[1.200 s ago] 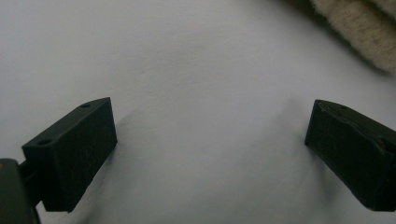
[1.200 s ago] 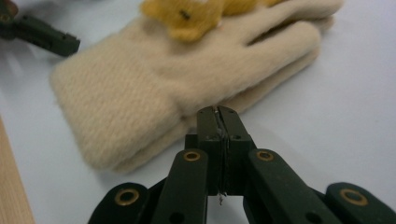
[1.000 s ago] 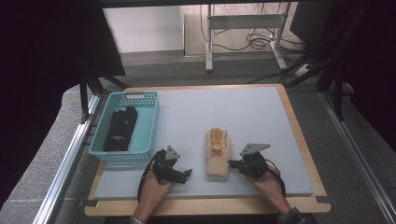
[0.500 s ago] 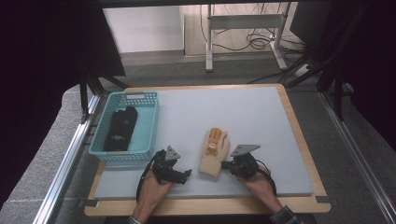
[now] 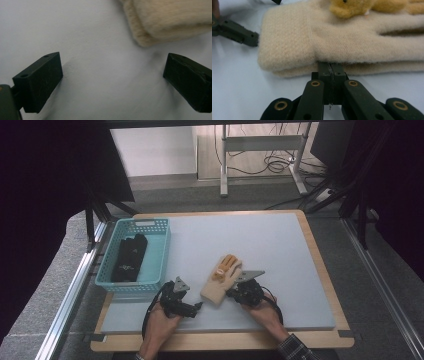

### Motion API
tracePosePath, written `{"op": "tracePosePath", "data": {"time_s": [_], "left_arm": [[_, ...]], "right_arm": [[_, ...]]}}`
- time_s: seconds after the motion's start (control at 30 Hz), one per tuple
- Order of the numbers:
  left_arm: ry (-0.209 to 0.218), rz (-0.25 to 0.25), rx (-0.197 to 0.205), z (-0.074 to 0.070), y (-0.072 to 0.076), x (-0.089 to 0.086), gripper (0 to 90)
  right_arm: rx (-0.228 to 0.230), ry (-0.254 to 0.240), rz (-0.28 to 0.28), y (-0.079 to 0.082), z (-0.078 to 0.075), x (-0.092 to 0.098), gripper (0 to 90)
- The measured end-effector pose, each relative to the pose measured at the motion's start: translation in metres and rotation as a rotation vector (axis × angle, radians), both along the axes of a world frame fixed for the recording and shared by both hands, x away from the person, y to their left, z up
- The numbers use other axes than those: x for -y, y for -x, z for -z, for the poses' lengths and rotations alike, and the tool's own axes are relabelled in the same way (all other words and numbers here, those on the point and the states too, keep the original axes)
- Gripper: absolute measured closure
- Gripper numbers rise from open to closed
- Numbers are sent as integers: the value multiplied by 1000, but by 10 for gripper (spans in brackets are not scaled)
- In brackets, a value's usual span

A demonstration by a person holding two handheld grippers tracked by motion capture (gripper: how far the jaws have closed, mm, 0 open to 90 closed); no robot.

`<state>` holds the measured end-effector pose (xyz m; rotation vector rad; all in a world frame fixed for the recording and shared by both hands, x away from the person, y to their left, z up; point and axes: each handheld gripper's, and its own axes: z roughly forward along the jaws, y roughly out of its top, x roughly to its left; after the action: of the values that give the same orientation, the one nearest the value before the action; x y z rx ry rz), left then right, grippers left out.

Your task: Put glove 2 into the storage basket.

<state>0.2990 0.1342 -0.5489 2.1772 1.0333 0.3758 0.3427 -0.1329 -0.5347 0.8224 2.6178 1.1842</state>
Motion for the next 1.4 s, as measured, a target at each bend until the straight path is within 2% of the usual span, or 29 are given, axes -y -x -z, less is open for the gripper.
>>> {"op": "tracePosePath", "data": {"time_s": [0.3,0.57,0.87,1.07,1.4], "left_arm": [[5,-10,9,1,1,1,30],[7,-10,4,1,1,1,28],[8,-10,3,1,1,1,27],[9,-9,0,1,1,1,26],[10,-9,-2,1,0,1,27]], "right_arm": [[18,18,-2,-6,0,-22,881],[27,19,-7,-3,-4,-17,864],[86,26,53,-1,-17,12,777],[100,24,111,-1,-23,39,706],[108,22,208,-1,-23,83,494]]}}
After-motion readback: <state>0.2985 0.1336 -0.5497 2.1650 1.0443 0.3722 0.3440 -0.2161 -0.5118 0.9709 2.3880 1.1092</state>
